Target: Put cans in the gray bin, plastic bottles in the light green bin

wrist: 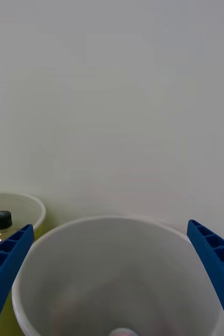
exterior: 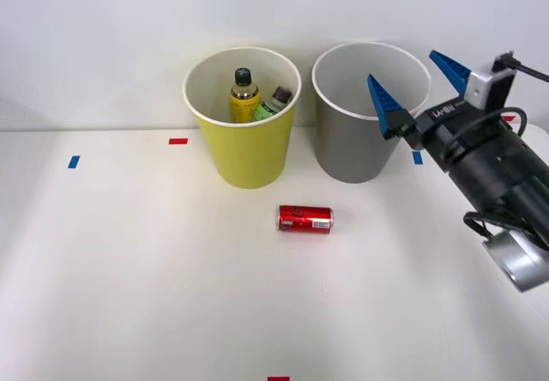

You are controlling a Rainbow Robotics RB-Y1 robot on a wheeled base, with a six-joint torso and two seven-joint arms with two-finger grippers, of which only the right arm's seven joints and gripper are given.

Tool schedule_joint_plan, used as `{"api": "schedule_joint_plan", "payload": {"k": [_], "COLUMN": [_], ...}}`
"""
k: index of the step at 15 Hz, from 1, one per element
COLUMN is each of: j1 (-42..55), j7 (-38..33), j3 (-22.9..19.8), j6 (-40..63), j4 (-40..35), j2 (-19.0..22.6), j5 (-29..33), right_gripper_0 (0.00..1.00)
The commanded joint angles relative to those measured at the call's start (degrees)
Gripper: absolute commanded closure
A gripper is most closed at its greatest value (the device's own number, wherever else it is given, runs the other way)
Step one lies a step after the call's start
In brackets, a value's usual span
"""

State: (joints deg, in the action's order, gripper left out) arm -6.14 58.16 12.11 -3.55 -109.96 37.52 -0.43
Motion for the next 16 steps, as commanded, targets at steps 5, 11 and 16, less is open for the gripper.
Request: {"api": "schedule_joint_plan", "payload": {"k": [5, 11, 16], "j1": [18.01, 26.53, 29.61], "j7": [0.02, 1.34, 2.22], "j3": [-7.46, -9.48, -10.09], "j6": [-5.94, -6.21, -8.32], "j4": [-4.65, -4.65, -4.57], "j2": [-4.3, -16.08, -23.02], "j5": [0.25, 1.4, 13.0], "right_gripper_0": [0.0, 0.0, 0.0]}}
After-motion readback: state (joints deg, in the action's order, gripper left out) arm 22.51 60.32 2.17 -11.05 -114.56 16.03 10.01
